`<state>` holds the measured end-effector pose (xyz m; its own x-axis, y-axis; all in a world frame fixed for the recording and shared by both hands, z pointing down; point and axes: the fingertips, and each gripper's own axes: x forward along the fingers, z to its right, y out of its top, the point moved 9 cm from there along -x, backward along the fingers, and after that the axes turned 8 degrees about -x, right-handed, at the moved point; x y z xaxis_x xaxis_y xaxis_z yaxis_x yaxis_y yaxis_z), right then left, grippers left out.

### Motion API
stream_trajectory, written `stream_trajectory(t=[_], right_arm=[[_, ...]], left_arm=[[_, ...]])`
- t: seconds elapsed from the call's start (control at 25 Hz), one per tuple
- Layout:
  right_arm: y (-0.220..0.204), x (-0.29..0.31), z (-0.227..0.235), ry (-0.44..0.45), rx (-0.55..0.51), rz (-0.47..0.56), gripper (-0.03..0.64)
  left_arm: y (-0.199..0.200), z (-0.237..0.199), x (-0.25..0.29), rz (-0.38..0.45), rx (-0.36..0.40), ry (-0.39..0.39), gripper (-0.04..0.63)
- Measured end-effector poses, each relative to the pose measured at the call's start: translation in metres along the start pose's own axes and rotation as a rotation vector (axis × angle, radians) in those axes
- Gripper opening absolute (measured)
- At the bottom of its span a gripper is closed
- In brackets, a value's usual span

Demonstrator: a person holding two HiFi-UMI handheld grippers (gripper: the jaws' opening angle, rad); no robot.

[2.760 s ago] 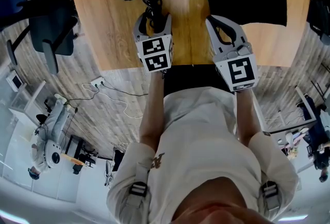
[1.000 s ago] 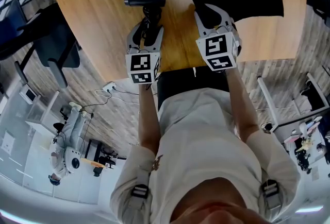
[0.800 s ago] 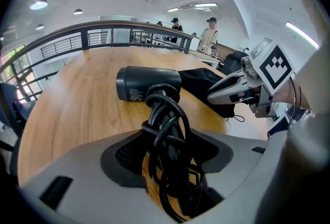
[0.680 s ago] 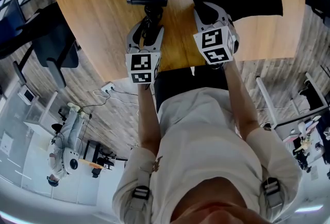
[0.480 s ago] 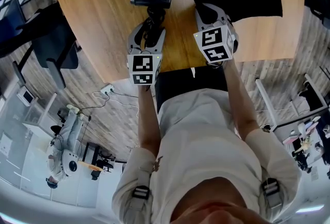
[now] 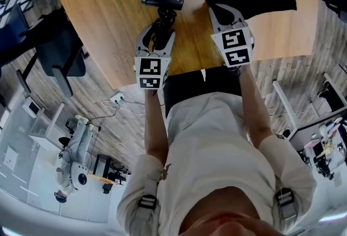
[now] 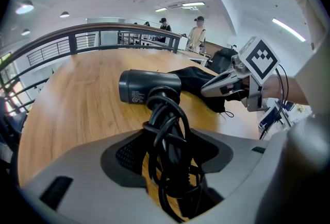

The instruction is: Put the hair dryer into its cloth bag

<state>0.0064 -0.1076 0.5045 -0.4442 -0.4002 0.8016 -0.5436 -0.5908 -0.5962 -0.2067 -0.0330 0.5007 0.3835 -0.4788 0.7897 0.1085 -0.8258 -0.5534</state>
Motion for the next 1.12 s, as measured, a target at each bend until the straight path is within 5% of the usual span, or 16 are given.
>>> stream_trajectory(t=[0.44, 0.68, 0.8, 1.12], right_arm=[[-0.015, 0.001, -0.01, -0.041, -0.072, -0.069, 0.038], [-0.013, 0.007, -0.014, -0.045, -0.075, -0.073, 0.097], [-0.012, 0.006, -0.011, -0.067, -0.064, -0.067, 0.031], [-0.007, -0.017, -0.006, -0.073, 0.018, 0.007, 0.025]], left_arm=[[0.0, -0.001, -0.001, -0.01, 0.037, -0.036, 0.265], [-0.001, -0.004, 0.0, -0.011, 0.046, -0.048, 0.265], [-0.002, -0.004, -0.002, -0.01, 0.047, -0.053, 0.265], [-0.003, 0.0, -0.007, -0.017, 0.075, -0.07, 0.264]])
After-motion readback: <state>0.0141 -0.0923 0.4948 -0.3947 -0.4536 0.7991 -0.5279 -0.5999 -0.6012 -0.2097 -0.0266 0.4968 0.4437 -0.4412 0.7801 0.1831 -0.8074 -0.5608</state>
